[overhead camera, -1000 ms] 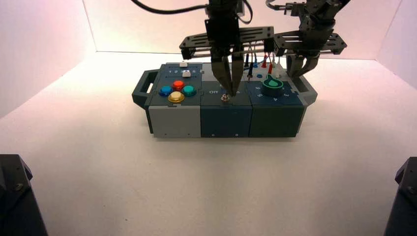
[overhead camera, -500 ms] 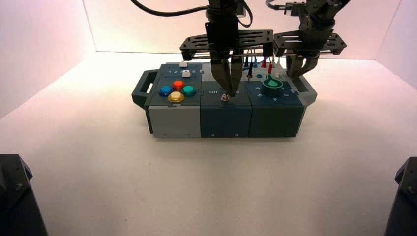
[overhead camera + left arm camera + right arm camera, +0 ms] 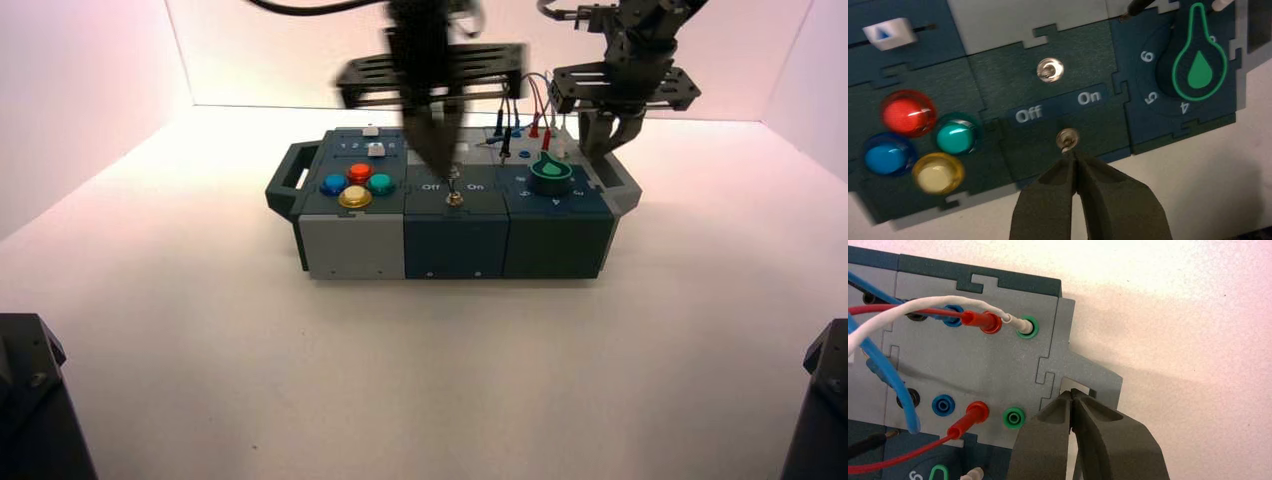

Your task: Flip the bottom switch off with the left gripper.

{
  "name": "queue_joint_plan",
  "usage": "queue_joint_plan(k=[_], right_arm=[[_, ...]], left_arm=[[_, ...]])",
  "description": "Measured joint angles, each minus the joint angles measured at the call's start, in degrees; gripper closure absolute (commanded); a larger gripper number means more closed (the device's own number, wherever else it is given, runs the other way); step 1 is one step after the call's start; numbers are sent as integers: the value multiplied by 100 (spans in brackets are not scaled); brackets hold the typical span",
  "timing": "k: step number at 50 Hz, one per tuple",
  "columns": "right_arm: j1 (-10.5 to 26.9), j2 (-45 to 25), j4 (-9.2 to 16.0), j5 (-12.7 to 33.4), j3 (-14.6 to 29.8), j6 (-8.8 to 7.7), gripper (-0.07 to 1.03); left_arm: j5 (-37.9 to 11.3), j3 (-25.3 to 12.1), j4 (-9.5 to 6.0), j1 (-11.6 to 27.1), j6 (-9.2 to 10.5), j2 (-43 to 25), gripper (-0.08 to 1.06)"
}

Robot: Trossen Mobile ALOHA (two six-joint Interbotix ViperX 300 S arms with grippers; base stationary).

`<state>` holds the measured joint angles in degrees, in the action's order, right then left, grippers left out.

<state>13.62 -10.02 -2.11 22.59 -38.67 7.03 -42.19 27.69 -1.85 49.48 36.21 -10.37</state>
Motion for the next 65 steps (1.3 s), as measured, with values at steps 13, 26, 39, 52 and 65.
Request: queue_joint_plan(k=[13, 26, 39, 52, 65], right_arm=[[-18, 9, 0, 26, 0, 9, 98], [-9, 132, 9, 114, -88, 9, 98], [18, 466, 97, 633, -158, -167, 98], [26, 1116, 624, 1178, -158, -756, 98], [18, 1573, 1028, 1793, -149, -1248, 98]], left_arm=[[-18, 35, 26, -237, 0, 176, 101], [-334, 26, 18, -229, -105, 598, 101], [-527, 26, -185, -229, -677, 1151, 101], [-554, 26, -519, -237, -1354, 1327, 101], [-765, 26, -861, -598, -2320, 1433, 101]])
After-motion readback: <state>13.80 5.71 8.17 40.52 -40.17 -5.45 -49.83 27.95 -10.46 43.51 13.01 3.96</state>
